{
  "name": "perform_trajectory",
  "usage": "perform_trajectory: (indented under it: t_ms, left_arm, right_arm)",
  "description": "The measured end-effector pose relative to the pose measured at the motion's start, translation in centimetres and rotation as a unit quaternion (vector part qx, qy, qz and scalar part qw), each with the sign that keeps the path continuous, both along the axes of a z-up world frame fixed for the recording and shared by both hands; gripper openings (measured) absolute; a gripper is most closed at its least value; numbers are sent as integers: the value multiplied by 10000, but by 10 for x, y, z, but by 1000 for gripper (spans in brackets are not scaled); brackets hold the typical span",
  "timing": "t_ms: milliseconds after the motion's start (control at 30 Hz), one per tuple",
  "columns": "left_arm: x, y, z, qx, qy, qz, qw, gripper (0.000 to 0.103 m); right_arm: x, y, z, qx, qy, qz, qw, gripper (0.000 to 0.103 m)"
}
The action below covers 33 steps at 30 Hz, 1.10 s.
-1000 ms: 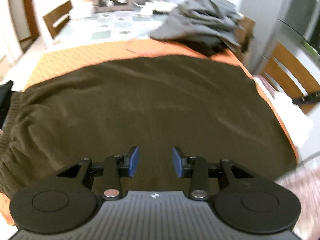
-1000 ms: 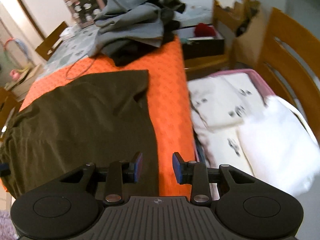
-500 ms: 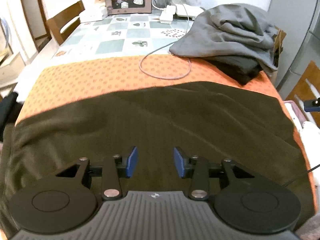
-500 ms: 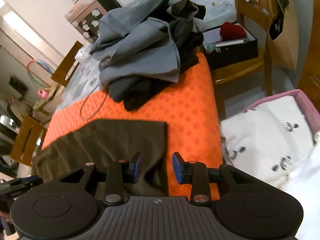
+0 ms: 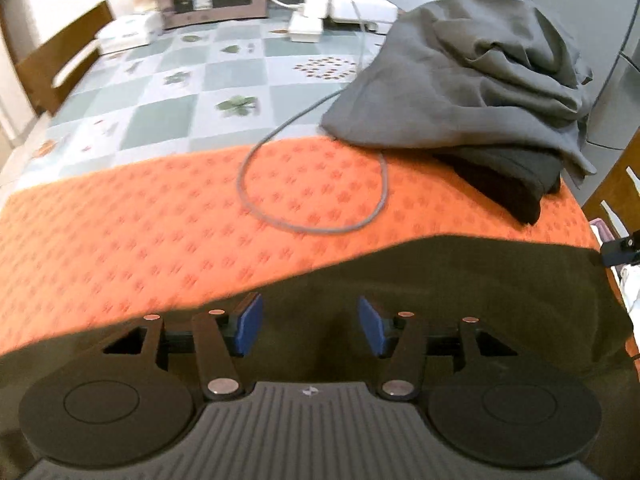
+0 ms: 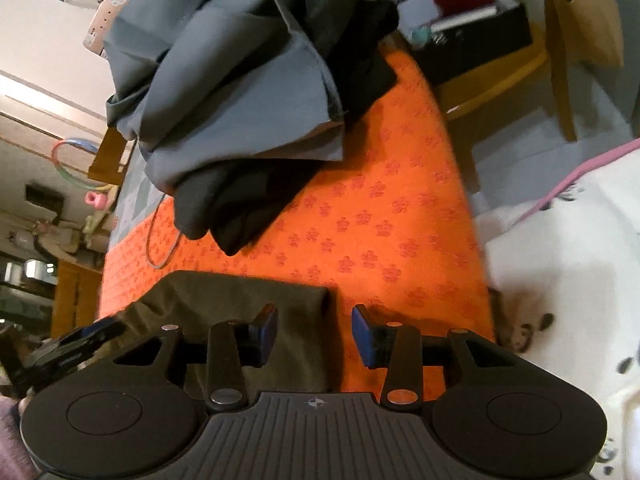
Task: Fold clothes
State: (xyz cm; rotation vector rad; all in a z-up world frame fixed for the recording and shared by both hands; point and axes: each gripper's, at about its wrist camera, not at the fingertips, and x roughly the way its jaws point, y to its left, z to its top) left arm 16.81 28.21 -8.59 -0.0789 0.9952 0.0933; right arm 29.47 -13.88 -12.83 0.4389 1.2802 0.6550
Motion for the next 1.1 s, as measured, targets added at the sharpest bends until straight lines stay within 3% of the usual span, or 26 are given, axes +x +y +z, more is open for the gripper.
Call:
perform_trajectory:
  t_ms: [167, 500, 633, 767, 800, 900, 967, 1100]
  left_arm:
    - [32, -9, -6, -44, -45, -378, 9993, 60]
    - [26, -17, 0, -371, -204, -426, 9982, 61]
    - [14, -20, -1, -424, -172, -328, 9984, 61]
    - [2, -22, 2, -412, -183, -297, 9985, 61]
    - [-1, -22, 3, -408, -193, -293, 9986, 61]
    - [-6, -22, 5, -422, -200, -255, 9986, 61]
    - [-7, -22, 4, -420, -184, -220, 9987, 61]
    - [-6, -21, 2, -405, -147, -184, 9989, 62]
  right_arm:
    - [11, 10, -10, 631, 549, 412, 9956, 42]
    - [28, 17, -50, 1516, 1364, 32, 9790, 43]
    - [31, 15, -57, 1829, 1554, -424, 9698, 39]
    - [23, -2, -31, 2425, 1008, -955, 9602, 17]
    - [21, -8, -22, 2600, 830, -1118, 9555, 6]
    - [19, -26, 12, 2772, 156, -1474, 9493, 4]
    - [22, -26, 31, 2347, -189, -1288, 9633, 4]
    - [23, -16, 45, 1902, -429, -962, 9761, 4]
